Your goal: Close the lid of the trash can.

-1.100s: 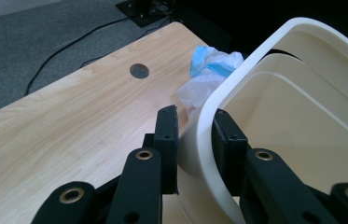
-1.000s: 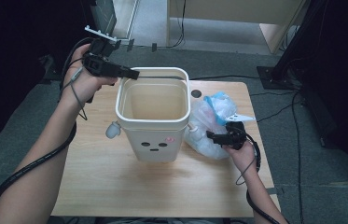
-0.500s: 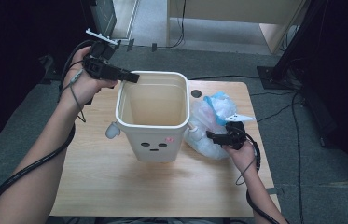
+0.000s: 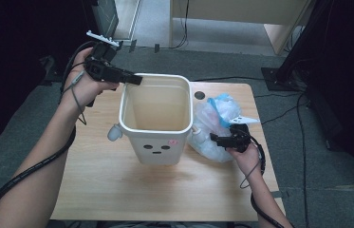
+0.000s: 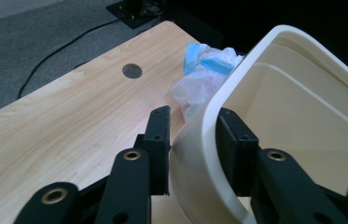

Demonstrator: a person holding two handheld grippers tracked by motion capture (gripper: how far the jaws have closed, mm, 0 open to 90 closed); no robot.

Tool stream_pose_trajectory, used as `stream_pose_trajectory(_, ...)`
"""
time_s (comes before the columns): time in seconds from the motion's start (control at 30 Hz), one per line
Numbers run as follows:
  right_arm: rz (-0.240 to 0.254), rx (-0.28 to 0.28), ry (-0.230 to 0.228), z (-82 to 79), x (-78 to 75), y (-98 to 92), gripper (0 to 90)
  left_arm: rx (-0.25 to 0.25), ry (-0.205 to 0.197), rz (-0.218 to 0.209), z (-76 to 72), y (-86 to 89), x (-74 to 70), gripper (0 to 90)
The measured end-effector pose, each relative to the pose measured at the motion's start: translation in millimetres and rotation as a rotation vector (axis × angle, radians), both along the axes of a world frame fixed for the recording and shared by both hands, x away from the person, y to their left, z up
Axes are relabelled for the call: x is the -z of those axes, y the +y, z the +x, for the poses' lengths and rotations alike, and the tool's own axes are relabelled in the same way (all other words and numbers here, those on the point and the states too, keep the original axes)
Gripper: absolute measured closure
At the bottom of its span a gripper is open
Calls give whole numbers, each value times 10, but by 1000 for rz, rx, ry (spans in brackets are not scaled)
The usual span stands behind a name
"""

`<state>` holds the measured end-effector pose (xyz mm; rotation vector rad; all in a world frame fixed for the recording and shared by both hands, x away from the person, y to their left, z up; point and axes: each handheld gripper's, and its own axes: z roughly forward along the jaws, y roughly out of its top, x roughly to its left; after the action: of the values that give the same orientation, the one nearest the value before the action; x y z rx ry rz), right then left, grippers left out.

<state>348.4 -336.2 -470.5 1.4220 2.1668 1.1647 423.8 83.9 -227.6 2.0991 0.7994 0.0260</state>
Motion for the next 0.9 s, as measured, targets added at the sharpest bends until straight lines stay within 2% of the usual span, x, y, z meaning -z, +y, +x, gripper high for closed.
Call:
stream_pose_trajectory(0.27, -1, -1, 1, 0, 1, 3, 265, 16, -50, -7, -29, 71, -52, 578)
stream_pose_trajectory(0.37, 0, -1, 2, 1, 4, 3, 264, 17, -55, -8, -35, 92, -57, 542)
stream_pose_trajectory(0.43, 0, -1, 4, 1, 5, 3, 265, 20, -34, -16, -30, 111, -55, 531)
stream_pose_trajectory(0.53, -1, -3, 5, -1, 7, 3, 265, 21, -30, -14, -34, 144, -58, 498)
stream_pose_trajectory(0.9, -2, -9, 7, -2, 13, 0, 265, 20, -67, -27, -92, 249, -80, 439)
